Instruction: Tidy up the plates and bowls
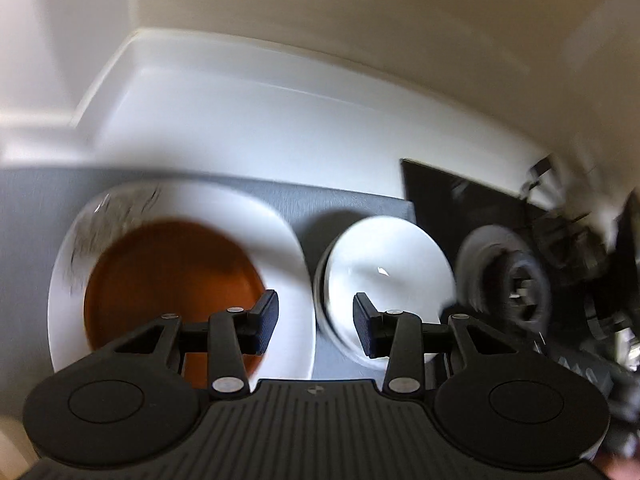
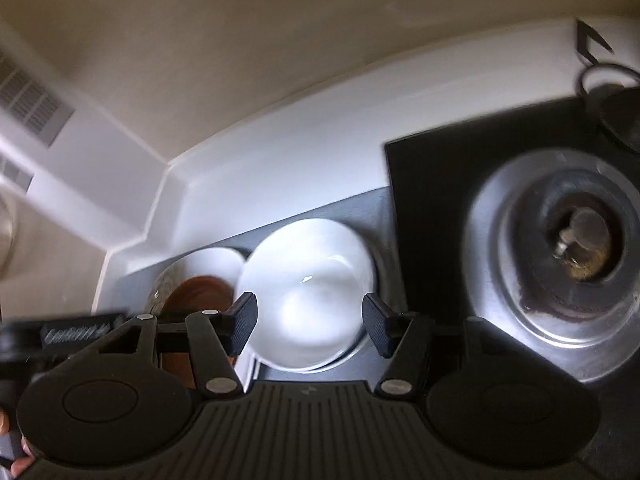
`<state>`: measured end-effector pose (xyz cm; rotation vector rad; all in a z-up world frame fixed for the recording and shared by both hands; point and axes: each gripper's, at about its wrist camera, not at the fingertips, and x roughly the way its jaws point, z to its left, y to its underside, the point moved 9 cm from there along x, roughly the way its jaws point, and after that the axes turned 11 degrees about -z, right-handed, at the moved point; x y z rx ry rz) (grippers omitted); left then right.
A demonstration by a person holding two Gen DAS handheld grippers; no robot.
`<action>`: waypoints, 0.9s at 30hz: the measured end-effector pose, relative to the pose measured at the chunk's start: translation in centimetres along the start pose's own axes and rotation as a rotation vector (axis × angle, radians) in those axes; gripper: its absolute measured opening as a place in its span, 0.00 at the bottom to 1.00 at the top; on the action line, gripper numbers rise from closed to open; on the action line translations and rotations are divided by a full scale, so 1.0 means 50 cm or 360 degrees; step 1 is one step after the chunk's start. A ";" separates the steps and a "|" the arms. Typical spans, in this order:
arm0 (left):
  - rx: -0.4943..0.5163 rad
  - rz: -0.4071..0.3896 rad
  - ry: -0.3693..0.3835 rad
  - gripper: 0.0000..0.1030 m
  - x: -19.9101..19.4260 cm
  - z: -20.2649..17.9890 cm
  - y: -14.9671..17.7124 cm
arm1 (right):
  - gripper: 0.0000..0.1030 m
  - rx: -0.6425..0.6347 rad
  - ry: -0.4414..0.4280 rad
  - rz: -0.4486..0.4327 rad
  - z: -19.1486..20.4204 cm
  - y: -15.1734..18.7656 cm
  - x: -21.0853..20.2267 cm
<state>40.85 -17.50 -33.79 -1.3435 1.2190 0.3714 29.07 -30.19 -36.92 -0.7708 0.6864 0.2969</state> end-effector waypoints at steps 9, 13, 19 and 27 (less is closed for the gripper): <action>0.0160 0.0129 -0.0081 0.32 0.109 -0.029 -0.043 | 0.63 0.0254 0.0020 0.0111 -0.084 0.022 0.020; 0.0250 0.0148 -0.0038 0.17 0.130 -0.041 -0.037 | 0.63 0.0286 0.0005 0.0141 -0.086 0.033 0.034; 0.0320 0.0247 -0.0067 0.18 0.156 -0.035 -0.013 | 0.62 0.0331 0.0001 0.0176 -0.084 0.049 0.076; 0.0432 0.0256 -0.0019 0.16 0.144 -0.036 0.004 | 0.38 0.0344 0.0021 0.0184 -0.079 0.068 0.117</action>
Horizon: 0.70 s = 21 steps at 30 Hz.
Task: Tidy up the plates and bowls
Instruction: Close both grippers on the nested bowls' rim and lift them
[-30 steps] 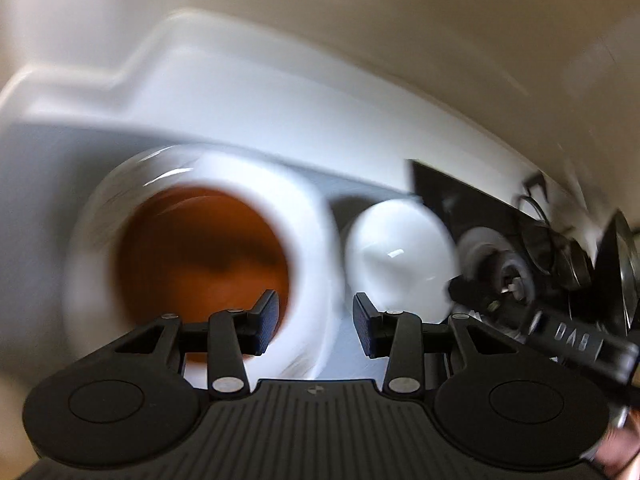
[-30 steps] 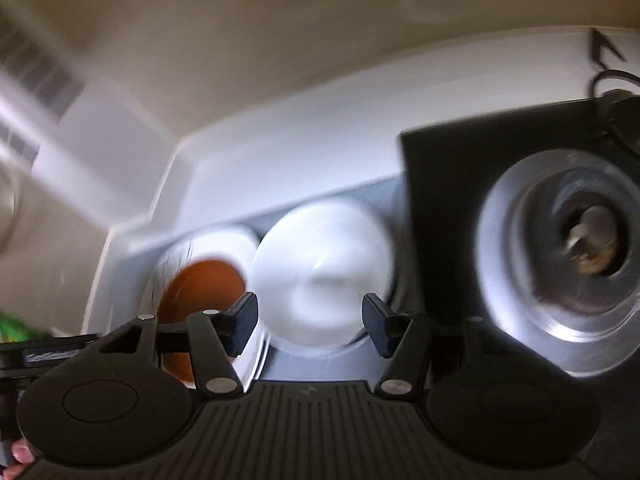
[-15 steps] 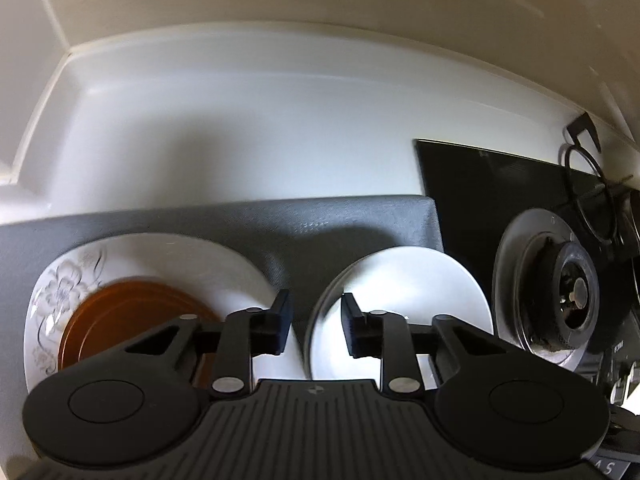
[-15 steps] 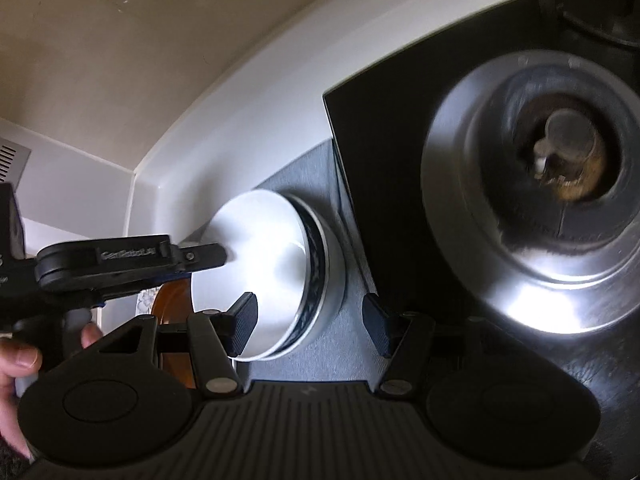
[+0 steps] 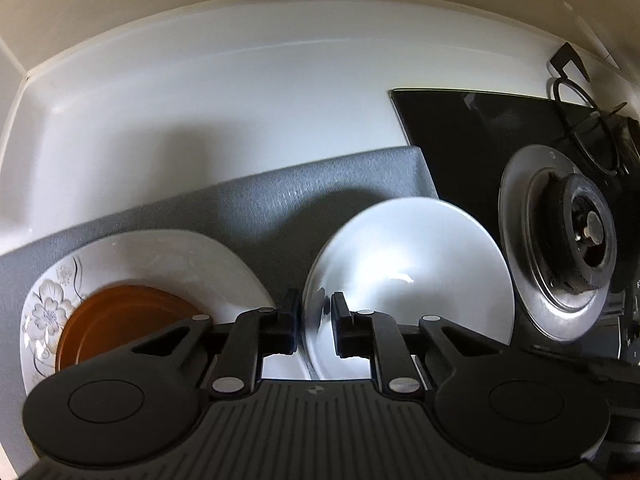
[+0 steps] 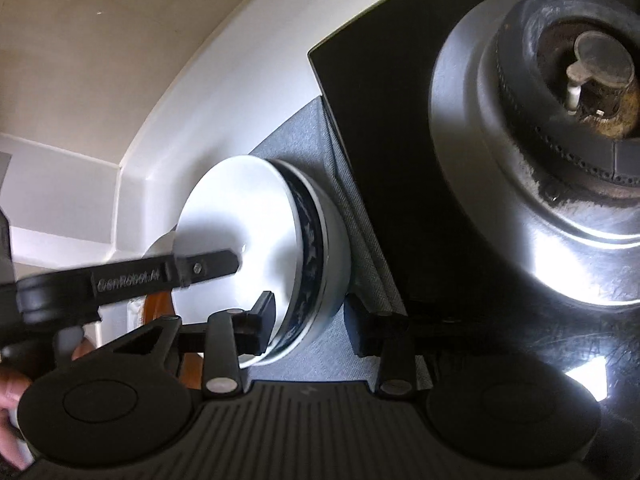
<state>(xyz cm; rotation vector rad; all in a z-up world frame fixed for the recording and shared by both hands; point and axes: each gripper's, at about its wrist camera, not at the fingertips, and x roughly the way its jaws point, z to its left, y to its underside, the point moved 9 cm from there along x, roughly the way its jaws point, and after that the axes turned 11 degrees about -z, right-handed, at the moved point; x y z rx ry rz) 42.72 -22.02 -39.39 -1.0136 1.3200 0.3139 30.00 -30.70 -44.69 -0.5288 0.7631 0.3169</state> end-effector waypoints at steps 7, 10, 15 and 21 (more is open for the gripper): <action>-0.0130 0.0002 -0.0018 0.16 -0.018 -0.010 0.036 | 0.32 -0.0074 0.0002 -0.0002 -0.011 0.005 -0.026; -0.0131 -0.0010 -0.0077 0.16 -0.023 -0.026 0.055 | 0.32 -0.0062 -0.0007 -0.0008 -0.021 0.006 -0.035; -0.0240 -0.0007 -0.0051 0.16 -0.037 -0.034 0.072 | 0.32 -0.0042 -0.0017 -0.0026 -0.031 -0.003 -0.056; -0.0304 -0.0083 -0.0101 0.16 -0.077 -0.041 0.076 | 0.32 -0.0079 -0.0051 -0.0044 -0.020 -0.013 -0.087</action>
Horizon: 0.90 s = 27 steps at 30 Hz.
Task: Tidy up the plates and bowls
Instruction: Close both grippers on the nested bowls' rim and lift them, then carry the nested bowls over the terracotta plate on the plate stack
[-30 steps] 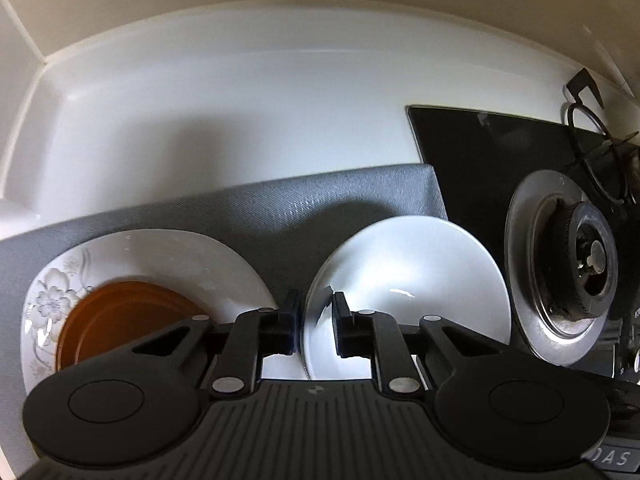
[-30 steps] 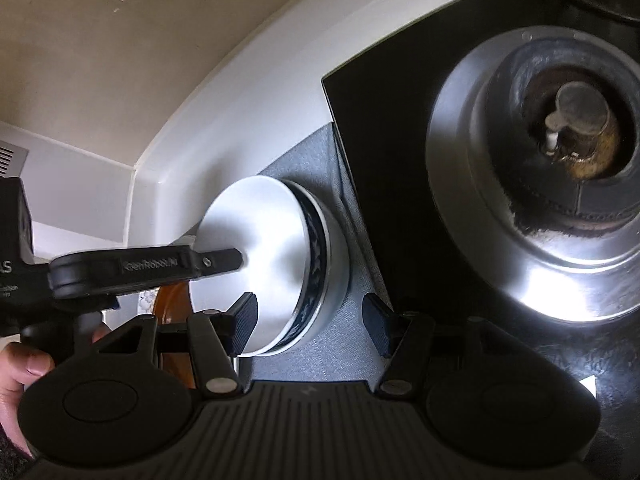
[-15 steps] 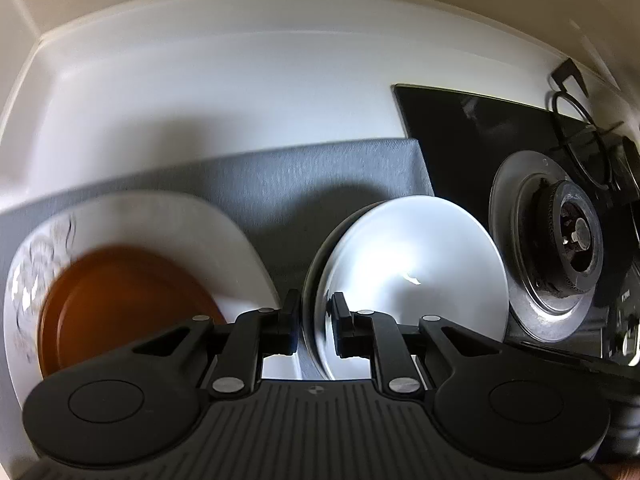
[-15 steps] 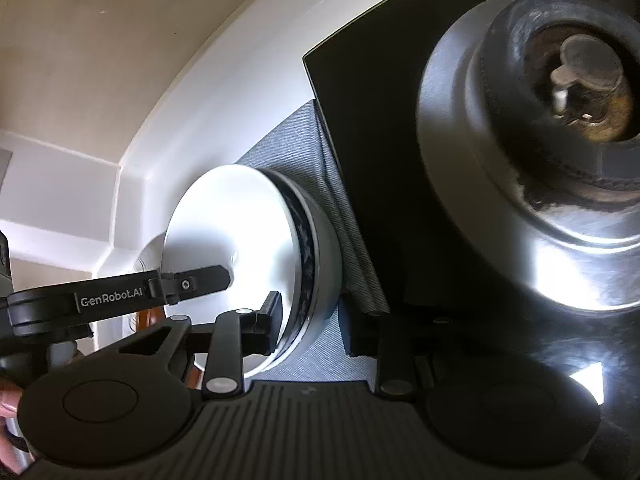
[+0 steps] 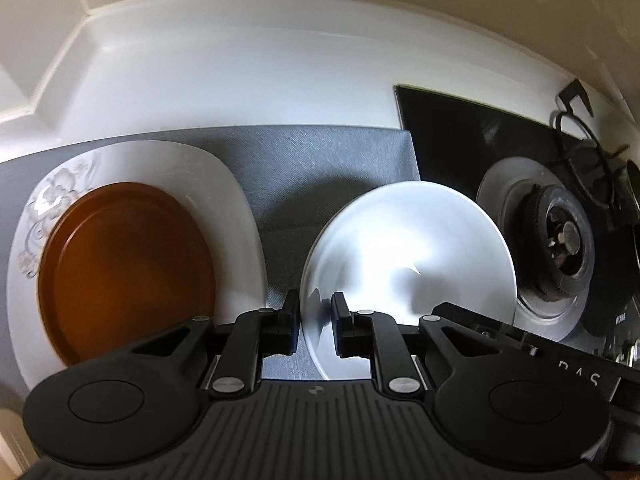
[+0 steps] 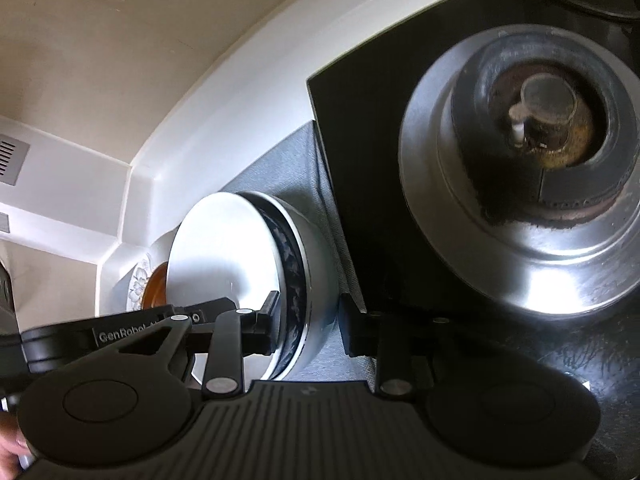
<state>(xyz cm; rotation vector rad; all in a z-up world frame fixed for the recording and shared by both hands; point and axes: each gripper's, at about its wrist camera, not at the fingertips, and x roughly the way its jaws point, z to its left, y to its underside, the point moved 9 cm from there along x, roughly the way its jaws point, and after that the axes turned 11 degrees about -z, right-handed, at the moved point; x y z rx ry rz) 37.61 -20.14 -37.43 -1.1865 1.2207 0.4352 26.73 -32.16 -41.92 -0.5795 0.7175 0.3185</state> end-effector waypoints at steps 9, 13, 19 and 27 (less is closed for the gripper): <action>-0.0209 -0.0146 -0.0039 0.16 -0.091 0.056 -0.012 | 0.32 -0.0076 -0.0116 0.0045 0.079 -0.010 -0.012; -0.0282 -0.0207 -0.0073 0.16 -0.120 0.096 -0.020 | 0.32 -0.0160 -0.0163 0.0087 0.132 0.000 -0.002; -0.0413 -0.0255 -0.0167 0.16 -0.175 0.186 -0.009 | 0.32 -0.0270 -0.0251 0.0195 0.225 0.034 0.031; -0.0657 -0.0287 -0.0339 0.17 -0.251 0.333 0.053 | 0.33 -0.0441 -0.0378 0.0356 0.363 0.120 0.088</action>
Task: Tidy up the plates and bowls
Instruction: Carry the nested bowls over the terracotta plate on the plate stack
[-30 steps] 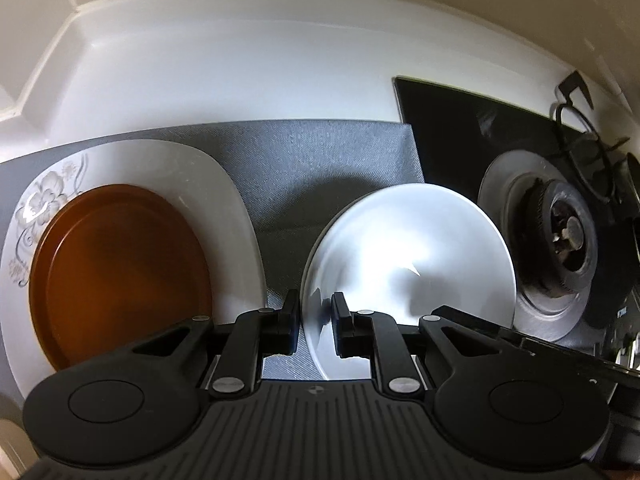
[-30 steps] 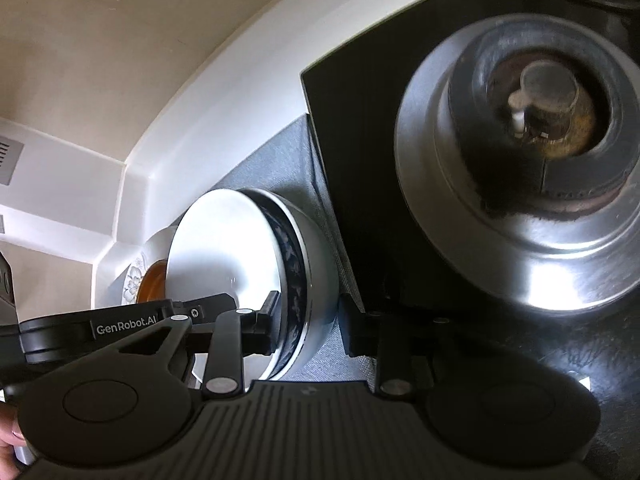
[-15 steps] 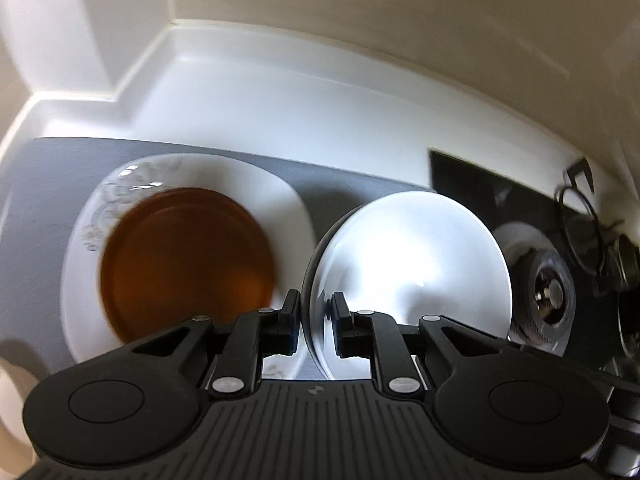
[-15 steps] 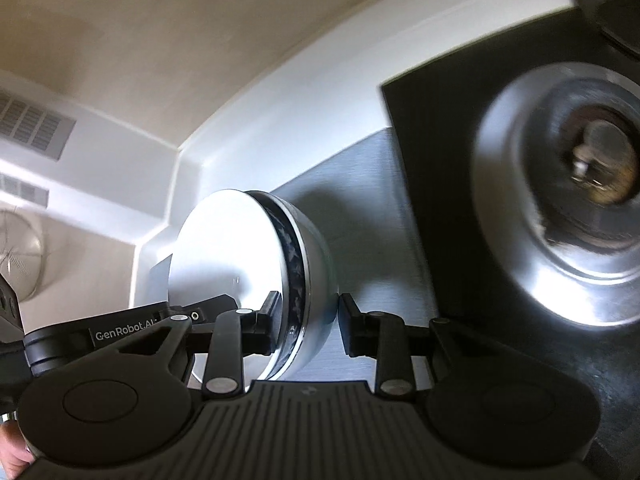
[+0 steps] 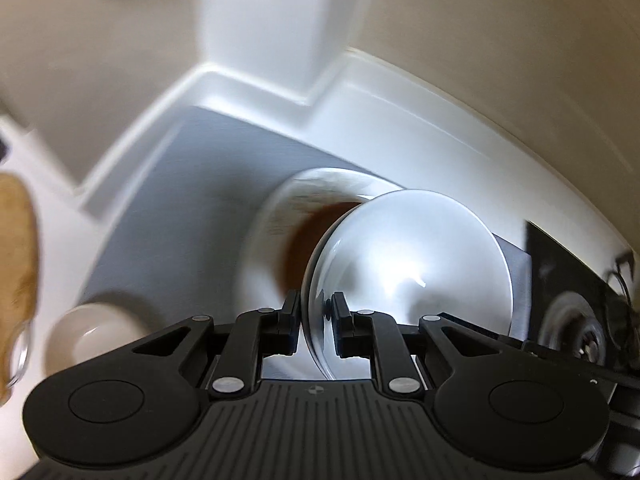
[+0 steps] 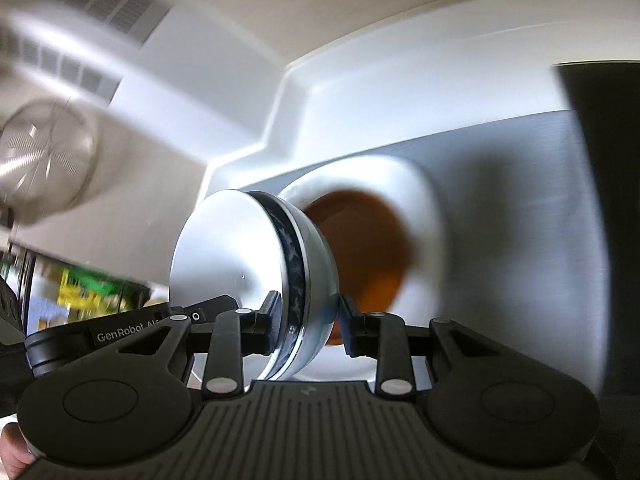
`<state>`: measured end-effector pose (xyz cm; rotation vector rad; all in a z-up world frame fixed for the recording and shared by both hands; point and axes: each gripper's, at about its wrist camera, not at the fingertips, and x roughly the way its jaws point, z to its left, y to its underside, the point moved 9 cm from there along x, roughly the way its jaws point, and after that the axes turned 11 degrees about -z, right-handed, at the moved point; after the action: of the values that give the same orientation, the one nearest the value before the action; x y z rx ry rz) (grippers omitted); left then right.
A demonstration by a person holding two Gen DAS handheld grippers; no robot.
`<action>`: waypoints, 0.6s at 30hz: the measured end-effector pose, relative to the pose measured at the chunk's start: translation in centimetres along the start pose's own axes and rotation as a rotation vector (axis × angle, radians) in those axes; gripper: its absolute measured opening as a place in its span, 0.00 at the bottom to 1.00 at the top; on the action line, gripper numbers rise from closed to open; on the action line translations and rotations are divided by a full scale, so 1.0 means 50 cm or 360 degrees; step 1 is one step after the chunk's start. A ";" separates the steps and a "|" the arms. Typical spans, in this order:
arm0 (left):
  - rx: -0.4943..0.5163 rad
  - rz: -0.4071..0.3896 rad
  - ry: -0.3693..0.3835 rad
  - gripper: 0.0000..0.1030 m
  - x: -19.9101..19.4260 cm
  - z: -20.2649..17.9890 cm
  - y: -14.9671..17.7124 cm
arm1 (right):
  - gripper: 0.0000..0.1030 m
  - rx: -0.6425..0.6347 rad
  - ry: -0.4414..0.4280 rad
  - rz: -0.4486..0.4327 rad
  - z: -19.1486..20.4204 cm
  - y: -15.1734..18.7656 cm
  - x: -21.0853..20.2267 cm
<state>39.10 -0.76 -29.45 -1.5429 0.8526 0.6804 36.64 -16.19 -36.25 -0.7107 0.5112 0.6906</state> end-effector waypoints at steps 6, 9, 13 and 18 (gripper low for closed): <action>-0.0163 -0.0022 -0.0148 0.17 -0.044 0.144 0.010 | 0.33 -0.0155 -0.0095 0.0132 0.134 0.062 0.056; -0.0271 -0.0019 -0.0233 0.17 -0.062 0.229 0.027 | 0.33 -0.0217 -0.0149 0.0221 0.193 0.105 0.094; -0.0391 0.0007 -0.0303 0.17 -0.080 0.322 0.050 | 0.33 -0.0286 -0.0202 0.0330 0.251 0.167 0.136; -0.0490 0.0084 -0.0342 0.17 -0.095 0.405 0.077 | 0.33 -0.0343 -0.0228 0.0417 0.289 0.236 0.165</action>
<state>34.10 19.73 -30.65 -1.6860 0.6495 1.0338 36.41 4.21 -36.87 -0.7962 0.4052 1.0458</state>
